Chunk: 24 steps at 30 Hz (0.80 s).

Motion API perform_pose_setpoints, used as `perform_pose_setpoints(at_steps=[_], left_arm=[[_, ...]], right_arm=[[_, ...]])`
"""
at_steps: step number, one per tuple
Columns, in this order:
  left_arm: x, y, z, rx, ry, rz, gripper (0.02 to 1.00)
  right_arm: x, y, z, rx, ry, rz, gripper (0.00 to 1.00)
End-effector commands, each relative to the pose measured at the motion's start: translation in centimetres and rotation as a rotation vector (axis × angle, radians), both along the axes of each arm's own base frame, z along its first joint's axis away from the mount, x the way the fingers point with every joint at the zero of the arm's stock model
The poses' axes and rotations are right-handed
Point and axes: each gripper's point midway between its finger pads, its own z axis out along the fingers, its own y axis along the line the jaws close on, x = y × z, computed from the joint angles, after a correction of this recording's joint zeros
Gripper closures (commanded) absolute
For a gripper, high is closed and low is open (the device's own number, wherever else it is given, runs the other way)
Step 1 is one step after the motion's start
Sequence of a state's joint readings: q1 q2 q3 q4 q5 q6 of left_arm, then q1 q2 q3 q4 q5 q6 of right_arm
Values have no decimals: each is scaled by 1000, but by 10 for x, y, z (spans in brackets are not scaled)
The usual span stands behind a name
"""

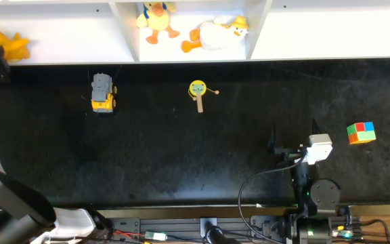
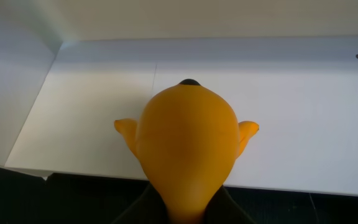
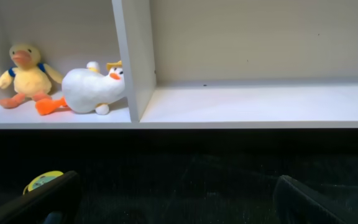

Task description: Store Toys

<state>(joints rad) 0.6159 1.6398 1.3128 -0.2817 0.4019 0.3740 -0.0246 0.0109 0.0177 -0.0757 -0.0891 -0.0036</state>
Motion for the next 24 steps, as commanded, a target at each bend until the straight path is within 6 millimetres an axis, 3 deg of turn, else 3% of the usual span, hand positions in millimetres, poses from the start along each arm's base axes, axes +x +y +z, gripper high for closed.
perform_pose_setpoints(at_steps=[1,13,24], left_arm=[[3,6,6,35,-20,-2,869],[20,1,-22,11,8,-31,866],[30,-5,-22,25,-13,-52,860]], right_arm=[[0,0,-4,-3,1,0,5],[0,0,-4,-3,1,0,5],[0,0,-4,-3,1,0,7]])
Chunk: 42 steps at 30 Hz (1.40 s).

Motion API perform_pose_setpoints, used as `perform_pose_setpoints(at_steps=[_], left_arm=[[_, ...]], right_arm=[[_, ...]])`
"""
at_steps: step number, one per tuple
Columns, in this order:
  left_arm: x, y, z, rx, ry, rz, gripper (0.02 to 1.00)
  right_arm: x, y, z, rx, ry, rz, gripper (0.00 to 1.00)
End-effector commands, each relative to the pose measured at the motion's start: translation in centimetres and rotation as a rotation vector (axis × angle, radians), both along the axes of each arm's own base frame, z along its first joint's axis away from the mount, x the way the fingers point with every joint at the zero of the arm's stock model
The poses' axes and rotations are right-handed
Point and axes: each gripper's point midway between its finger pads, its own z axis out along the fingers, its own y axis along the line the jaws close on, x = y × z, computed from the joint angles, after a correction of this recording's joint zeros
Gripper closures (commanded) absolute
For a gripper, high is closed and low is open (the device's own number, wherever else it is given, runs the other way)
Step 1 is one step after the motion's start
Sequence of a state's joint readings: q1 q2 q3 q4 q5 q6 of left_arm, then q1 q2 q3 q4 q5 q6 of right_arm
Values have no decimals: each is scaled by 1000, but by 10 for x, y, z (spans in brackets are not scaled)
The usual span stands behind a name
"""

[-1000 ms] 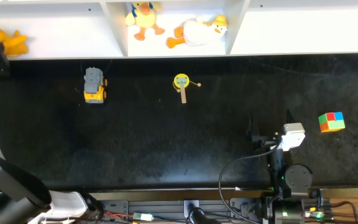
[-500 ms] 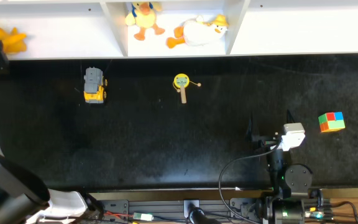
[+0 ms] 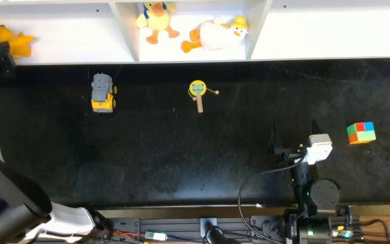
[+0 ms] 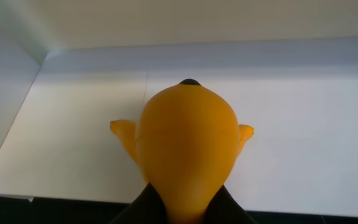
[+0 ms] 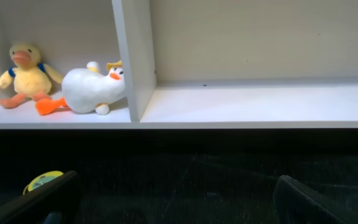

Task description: Store Toys

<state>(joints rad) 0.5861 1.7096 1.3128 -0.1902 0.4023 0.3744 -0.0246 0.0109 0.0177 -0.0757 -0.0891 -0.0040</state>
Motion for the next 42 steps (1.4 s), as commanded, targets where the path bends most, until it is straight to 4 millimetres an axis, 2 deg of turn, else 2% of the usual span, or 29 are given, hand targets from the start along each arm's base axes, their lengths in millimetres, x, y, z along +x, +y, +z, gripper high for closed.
perform_pose_setpoints(at_steps=[1,8,21,27,29,30,31,32,36,38,42], left_arm=[[9,-2,-8,13,4,-21,860],[13,0,-25,-9,25,-22,851],[18,2,-18,10,-5,-23,825],[18,1,-18,9,-6,-26,766],[18,2,-18,9,-6,-26,702],[18,2,-18,9,-7,-26,641],[19,2,-17,12,-12,-26,489],[19,2,-16,14,-15,-27,391],[21,2,-12,21,-34,-34,71],[23,1,-9,24,-48,-43,20],[25,0,-5,25,-64,-55,20]], right_arm=[[0,0,-4,-3,1,0,5],[0,0,-4,-3,1,0,5],[0,0,-4,-3,1,0,5],[0,0,-4,-3,1,0,5],[0,0,-4,-3,1,0,5],[0,0,-4,-3,1,0,7],[0,0,-4,-3,1,0,5],[0,0,-4,-3,1,0,5],[0,0,-4,-3,1,0,5],[0,0,-4,-3,1,0,5],[0,0,-4,-3,1,0,5]])
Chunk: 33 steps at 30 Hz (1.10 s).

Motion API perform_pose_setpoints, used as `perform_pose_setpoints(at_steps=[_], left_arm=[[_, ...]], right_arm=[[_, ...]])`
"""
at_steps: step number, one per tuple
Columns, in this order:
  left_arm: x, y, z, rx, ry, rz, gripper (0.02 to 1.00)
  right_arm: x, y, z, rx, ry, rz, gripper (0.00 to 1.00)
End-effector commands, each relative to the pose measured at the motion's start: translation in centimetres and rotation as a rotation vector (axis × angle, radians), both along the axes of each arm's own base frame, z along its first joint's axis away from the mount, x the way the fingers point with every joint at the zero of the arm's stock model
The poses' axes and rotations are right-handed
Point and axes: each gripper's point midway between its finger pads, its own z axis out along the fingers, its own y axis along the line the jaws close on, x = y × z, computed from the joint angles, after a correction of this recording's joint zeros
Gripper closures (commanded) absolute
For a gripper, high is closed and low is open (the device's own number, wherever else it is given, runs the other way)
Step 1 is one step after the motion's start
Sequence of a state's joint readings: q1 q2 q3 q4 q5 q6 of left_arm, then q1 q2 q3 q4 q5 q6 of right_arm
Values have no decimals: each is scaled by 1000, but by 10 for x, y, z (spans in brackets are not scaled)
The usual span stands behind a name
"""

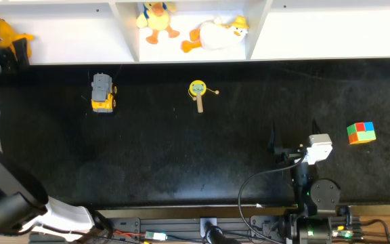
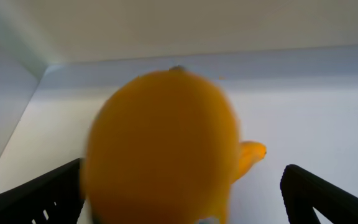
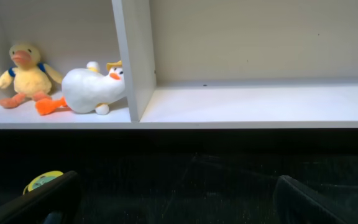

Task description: Store Toys

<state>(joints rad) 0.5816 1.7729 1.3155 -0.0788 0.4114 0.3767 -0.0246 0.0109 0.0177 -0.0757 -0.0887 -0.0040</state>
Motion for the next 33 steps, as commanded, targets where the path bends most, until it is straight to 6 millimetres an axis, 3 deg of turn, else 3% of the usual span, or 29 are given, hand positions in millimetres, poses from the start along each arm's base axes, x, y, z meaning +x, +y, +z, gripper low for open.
perform_pose_setpoints(at_steps=[1,12,16,23,28,33], left_arm=[[8,-8,3,1,-24,-46,20],[-1,-14,-8,-41,31,-50,20],[-13,-15,0,-48,51,-33,20],[-52,-26,-5,-80,103,-4,20],[-88,-45,-12,-100,139,10,20],[-128,-69,-36,-164,217,39,20]], right_arm=[[0,0,-4,-3,1,1,5],[0,0,-4,-3,1,1,7],[0,0,-4,-3,1,1,5],[0,0,-4,-3,1,1,3],[0,0,-4,-3,1,1,5],[0,0,-4,-3,1,1,5]])
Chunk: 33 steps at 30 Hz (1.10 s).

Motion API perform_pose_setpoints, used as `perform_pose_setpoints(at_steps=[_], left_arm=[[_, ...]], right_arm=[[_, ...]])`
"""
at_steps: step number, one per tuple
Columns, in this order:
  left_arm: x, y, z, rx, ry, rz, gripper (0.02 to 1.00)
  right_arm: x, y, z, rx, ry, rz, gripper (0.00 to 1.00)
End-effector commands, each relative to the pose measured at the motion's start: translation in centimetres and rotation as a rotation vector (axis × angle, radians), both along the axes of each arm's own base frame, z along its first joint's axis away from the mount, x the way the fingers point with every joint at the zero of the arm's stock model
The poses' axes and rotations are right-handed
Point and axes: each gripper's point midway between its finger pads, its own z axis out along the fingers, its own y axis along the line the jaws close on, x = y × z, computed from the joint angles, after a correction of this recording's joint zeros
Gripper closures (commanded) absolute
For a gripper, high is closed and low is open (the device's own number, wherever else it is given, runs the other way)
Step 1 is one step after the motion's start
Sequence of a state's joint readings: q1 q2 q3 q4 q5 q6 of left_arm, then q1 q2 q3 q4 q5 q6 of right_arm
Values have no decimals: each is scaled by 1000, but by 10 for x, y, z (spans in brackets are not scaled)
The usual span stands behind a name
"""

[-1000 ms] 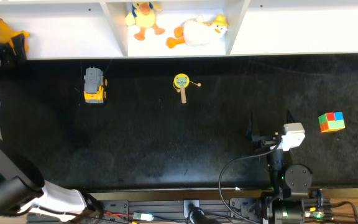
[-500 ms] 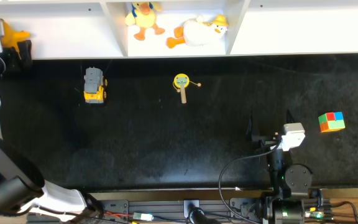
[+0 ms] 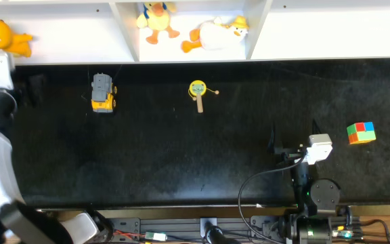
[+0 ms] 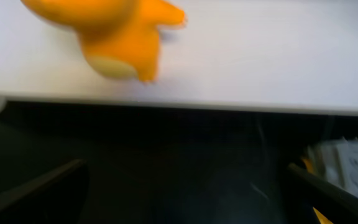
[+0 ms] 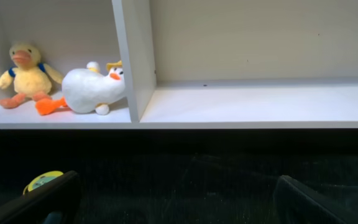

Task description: Store Toys

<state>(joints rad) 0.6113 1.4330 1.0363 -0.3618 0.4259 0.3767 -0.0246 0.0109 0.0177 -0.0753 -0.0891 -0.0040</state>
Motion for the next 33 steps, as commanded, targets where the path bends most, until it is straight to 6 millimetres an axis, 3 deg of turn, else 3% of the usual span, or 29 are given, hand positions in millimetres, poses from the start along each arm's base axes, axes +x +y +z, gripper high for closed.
perform_pose_setpoints(at_steps=[1,4,9,11,19,25,33], left_arm=[[-31,-18,-18,-55,52,33,20],[-47,-33,-31,-106,88,48,20],[-57,-66,-43,-136,104,4,20],[-61,-96,-48,-175,124,-39,20],[-69,-150,-36,-174,137,-173,23],[-65,-162,-56,-150,213,-195,25],[-41,-149,-76,-69,230,-126,36]], right_arm=[[0,0,-4,-3,1,0,7],[0,0,-4,-3,1,0,5],[0,0,-4,-3,1,0,7],[0,0,-4,-3,1,0,7],[0,0,-4,-3,1,0,7],[0,0,-4,-3,1,0,7],[0,0,-4,-3,1,0,5]])
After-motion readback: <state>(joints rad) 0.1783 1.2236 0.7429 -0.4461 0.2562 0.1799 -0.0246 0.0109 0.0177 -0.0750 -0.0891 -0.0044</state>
